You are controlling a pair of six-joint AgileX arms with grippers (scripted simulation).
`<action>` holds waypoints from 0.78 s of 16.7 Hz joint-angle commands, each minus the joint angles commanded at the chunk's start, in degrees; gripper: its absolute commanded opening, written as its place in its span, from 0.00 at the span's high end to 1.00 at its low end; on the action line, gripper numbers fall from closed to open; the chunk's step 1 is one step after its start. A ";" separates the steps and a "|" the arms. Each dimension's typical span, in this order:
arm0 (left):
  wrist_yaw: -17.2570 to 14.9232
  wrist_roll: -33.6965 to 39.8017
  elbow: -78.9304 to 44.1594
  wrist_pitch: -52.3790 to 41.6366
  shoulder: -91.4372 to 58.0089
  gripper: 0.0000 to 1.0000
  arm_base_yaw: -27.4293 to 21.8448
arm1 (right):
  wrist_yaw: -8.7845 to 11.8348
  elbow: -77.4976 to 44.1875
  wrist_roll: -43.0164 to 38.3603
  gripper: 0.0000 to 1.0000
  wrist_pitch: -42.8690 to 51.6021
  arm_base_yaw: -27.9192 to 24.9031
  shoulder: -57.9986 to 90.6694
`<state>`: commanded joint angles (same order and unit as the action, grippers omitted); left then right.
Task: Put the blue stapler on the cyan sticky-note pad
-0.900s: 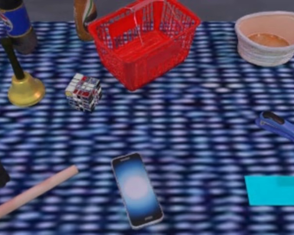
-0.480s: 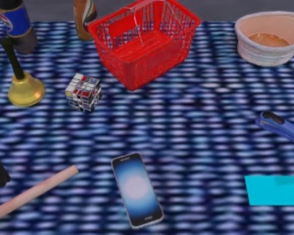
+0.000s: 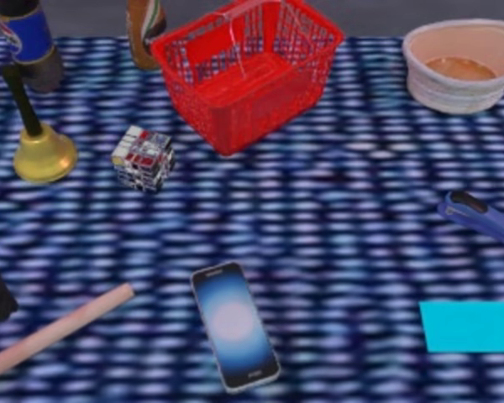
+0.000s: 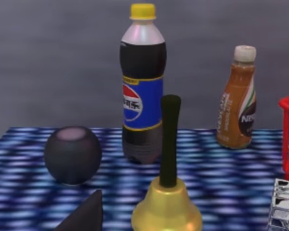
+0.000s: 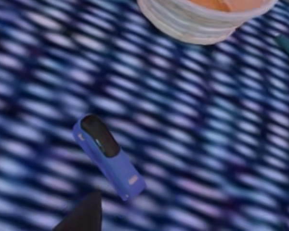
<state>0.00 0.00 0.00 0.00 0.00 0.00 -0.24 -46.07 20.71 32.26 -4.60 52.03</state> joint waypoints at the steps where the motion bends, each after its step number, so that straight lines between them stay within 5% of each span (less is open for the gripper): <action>1: 0.00 0.00 0.00 0.00 0.00 0.00 0.00 | -0.06 -5.24 2.38 0.00 3.79 -0.53 6.92; 7: 0.00 0.00 0.00 0.00 0.00 0.00 0.00 | -0.25 -33.98 15.66 0.00 24.86 -3.61 43.74; 13: 0.00 0.00 0.00 0.00 0.00 0.00 0.00 | -0.01 -55.03 24.74 0.00 38.20 -5.81 65.66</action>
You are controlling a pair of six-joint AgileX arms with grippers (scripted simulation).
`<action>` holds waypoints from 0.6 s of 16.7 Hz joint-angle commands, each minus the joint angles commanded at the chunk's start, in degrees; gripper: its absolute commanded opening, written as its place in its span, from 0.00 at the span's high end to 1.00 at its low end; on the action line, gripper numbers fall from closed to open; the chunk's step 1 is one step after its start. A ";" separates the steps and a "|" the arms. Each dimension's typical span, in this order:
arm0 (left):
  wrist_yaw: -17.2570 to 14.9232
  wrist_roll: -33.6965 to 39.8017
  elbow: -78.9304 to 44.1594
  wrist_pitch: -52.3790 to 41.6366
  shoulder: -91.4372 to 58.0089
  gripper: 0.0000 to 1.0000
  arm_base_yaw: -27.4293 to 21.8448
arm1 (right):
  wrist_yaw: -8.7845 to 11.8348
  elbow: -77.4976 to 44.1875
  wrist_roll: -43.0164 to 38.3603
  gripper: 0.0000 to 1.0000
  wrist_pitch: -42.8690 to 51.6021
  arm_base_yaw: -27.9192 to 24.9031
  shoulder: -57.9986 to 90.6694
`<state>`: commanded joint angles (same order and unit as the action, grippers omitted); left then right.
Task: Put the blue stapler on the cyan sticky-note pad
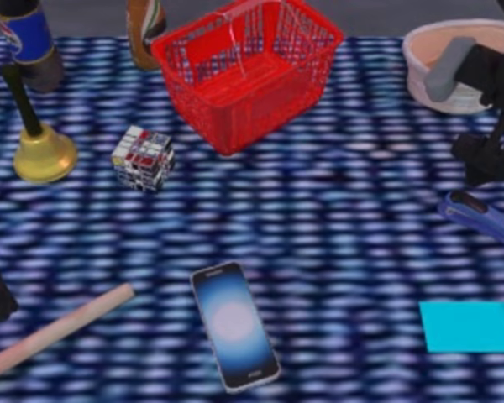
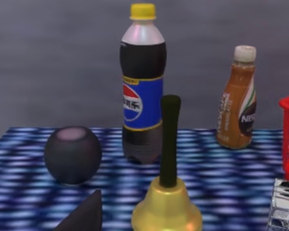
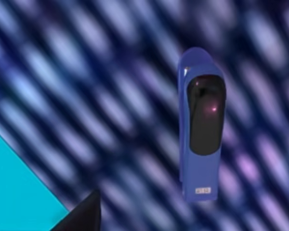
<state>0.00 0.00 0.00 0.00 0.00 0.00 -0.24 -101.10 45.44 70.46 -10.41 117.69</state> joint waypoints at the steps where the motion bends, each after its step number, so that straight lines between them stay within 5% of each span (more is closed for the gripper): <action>1: 0.00 0.00 0.00 0.00 0.00 0.00 0.00 | 0.04 -2.23 0.90 0.00 1.21 -0.21 2.19; 10: 0.00 0.00 0.00 0.00 0.00 0.00 0.00 | 0.12 -4.41 2.27 0.00 1.92 -0.36 5.58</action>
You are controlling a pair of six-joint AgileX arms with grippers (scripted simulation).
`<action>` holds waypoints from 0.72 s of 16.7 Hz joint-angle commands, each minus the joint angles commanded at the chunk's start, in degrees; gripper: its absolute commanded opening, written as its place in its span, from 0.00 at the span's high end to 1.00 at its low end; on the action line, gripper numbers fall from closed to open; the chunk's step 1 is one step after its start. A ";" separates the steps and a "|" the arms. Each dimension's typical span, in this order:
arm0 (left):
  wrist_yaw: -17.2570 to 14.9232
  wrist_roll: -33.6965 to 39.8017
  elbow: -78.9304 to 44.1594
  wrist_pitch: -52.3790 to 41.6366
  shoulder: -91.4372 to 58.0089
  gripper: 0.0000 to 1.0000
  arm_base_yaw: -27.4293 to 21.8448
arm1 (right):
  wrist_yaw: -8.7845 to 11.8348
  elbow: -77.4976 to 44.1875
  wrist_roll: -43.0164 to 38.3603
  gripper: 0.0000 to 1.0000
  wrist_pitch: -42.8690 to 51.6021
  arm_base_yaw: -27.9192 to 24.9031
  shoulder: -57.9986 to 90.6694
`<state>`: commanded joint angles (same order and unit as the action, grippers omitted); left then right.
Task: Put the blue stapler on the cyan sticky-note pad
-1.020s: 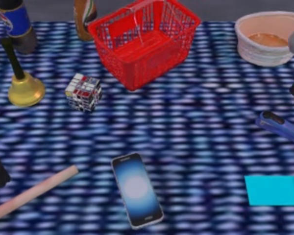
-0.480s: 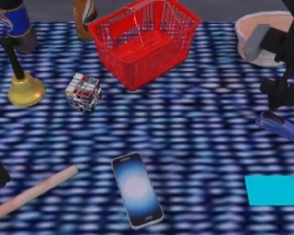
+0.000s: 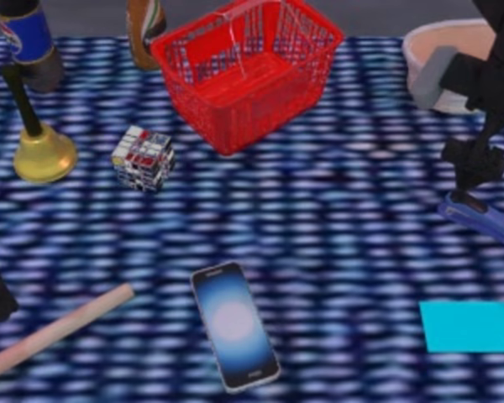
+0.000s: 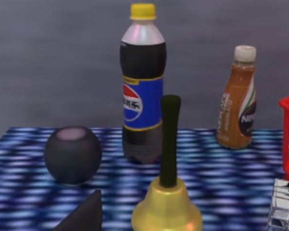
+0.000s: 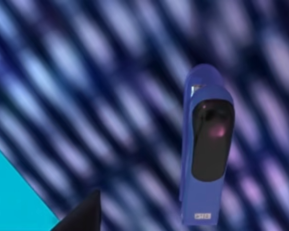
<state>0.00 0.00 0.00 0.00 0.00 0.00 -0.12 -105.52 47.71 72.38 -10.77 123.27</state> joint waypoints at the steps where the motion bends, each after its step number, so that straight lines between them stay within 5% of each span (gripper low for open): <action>1: 0.00 0.00 0.00 0.00 0.00 0.00 0.00 | 0.00 1.16 0.01 0.00 -1.36 -0.08 0.34; 7: 0.00 0.00 0.00 0.00 0.00 0.00 0.00 | -0.03 11.61 -0.20 0.00 -16.42 -0.29 4.21; 12: 0.00 0.00 0.00 0.00 0.00 0.00 0.00 | -0.04 13.75 -0.21 0.00 -18.99 -0.32 5.16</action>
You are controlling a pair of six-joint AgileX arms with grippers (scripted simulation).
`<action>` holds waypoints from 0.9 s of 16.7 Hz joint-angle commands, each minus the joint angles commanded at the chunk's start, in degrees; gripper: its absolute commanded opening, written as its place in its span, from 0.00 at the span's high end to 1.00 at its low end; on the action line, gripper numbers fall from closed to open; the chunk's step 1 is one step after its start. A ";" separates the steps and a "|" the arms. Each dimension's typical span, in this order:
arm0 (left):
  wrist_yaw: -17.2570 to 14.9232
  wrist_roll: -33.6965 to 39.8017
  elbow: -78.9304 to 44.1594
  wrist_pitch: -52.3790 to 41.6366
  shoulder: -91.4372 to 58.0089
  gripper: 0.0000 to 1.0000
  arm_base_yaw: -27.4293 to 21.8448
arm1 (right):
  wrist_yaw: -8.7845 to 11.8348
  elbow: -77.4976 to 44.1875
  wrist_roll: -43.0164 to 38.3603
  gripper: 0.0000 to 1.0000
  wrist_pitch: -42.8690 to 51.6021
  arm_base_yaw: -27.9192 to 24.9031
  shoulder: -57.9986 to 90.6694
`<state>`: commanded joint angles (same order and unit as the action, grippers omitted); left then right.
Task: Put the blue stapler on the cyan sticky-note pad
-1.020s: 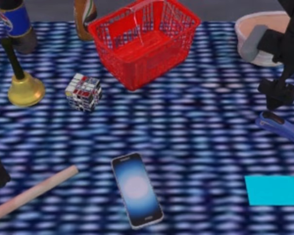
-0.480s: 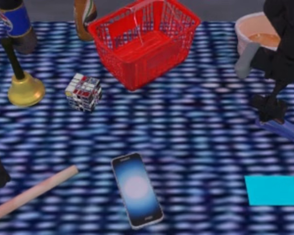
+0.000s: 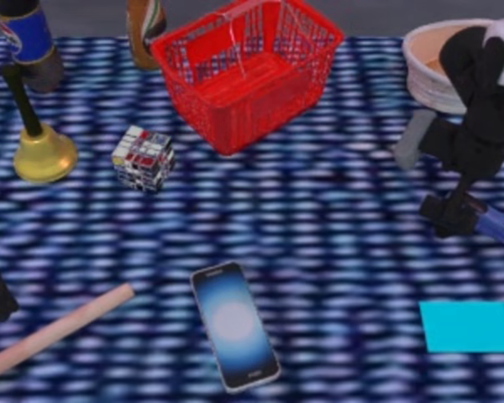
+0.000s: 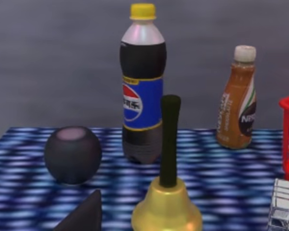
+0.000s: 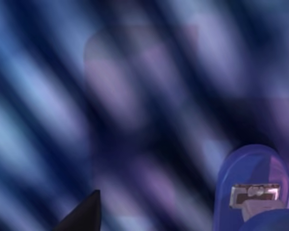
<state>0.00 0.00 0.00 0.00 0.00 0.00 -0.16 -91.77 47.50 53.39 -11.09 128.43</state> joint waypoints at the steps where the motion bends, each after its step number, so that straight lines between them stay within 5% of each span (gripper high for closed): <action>1: 0.00 0.00 0.00 0.00 0.00 0.00 0.00 | 0.00 0.00 0.00 0.00 0.00 0.00 0.00; 14: 0.00 0.00 0.00 0.00 0.00 0.00 0.00 | 0.00 0.00 0.00 0.98 0.00 0.00 0.00; 15: 0.00 0.00 0.00 0.00 0.00 0.00 0.00 | 0.00 0.00 0.00 1.00 0.00 0.00 0.00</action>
<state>0.00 0.00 0.00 0.00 0.00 0.00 -0.16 -91.77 47.50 53.39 -11.09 128.43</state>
